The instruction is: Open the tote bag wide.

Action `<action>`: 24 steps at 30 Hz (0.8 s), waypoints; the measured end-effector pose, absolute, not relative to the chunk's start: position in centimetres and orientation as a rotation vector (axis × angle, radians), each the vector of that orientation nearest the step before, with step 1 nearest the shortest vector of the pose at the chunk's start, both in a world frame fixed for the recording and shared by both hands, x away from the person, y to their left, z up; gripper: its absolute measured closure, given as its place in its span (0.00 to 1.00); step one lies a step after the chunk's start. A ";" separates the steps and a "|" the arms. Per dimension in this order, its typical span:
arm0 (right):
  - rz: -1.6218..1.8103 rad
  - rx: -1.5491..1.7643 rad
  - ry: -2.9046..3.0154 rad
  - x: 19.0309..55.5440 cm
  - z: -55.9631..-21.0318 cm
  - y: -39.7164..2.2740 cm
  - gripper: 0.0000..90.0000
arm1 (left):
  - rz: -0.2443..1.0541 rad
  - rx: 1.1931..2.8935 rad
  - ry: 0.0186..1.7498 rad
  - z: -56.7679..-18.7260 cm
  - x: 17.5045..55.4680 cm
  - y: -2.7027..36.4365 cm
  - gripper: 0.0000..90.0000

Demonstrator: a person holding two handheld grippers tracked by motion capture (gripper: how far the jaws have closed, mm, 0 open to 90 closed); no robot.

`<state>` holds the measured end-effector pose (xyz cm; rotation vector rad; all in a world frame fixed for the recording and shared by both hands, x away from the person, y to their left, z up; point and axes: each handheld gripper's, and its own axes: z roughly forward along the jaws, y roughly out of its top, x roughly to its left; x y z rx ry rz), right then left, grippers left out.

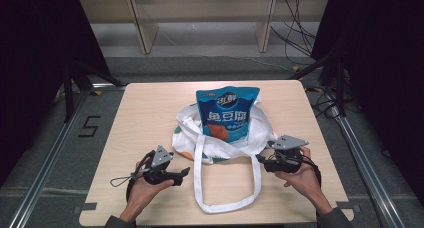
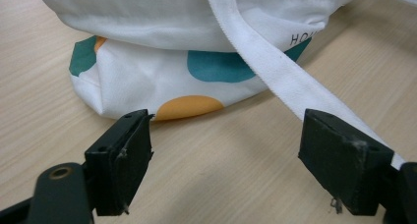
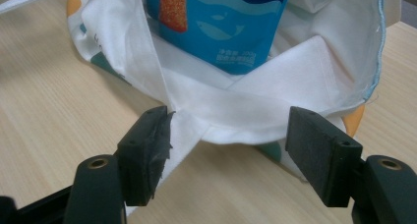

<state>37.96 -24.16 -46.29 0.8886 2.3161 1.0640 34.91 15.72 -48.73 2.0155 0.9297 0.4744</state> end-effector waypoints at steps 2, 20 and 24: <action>1.069 0.880 2.312 37.8 -46.4 -24.2 0.38 | 0.471 2.020 0.934 -48.7 34.6 15.9 0.20; 1.047 0.894 2.338 36.3 -46.9 -24.2 0.37 | 0.509 2.065 0.906 -50.0 32.6 16.4 0.20; 1.041 0.862 2.326 35.8 -46.9 -24.3 0.37 | 0.504 2.049 0.919 -50.0 31.8 16.4 0.20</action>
